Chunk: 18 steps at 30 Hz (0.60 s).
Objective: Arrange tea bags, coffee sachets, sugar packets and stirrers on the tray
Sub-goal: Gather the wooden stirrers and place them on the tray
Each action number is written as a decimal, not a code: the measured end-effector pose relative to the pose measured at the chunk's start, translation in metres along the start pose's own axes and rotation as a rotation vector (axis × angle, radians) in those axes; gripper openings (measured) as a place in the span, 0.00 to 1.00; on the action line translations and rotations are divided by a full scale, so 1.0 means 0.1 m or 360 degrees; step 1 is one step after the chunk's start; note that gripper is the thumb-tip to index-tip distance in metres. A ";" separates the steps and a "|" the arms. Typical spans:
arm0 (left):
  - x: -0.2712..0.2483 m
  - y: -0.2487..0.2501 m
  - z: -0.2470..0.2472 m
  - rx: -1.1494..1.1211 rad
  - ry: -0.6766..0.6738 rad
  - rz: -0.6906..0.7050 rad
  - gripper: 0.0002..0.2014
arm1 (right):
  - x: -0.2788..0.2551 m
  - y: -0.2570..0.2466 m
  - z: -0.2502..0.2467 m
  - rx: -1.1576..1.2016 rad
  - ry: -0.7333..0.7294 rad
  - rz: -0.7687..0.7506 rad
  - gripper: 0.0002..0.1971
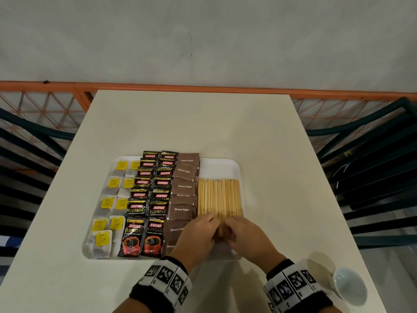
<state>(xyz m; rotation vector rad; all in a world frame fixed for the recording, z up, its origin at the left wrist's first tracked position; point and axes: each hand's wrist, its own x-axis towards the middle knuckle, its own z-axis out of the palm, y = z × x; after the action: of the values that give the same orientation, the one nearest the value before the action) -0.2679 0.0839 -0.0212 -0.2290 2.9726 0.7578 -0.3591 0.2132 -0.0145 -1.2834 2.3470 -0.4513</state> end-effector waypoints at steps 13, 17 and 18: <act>-0.58 -0.36 -0.36 -0.0276 0.0281 -0.0345 0.14 | -0.28 0.05 0.05 0.0251 0.0179 0.0284 0.10; -1.16 -0.90 -0.54 -0.0256 0.0576 -0.0633 0.28 | -0.45 0.06 0.15 0.0195 0.0262 0.0484 0.38; -1.30 -1.00 -0.55 -0.0215 0.0551 -0.0748 0.33 | -0.47 0.07 0.20 0.0128 0.0281 0.0521 0.43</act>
<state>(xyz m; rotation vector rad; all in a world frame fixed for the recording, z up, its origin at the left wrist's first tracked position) -0.1247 -0.0127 -0.0067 -1.1235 2.9667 0.9255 -0.3314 0.2552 -0.0252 -0.8301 2.5929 -0.5634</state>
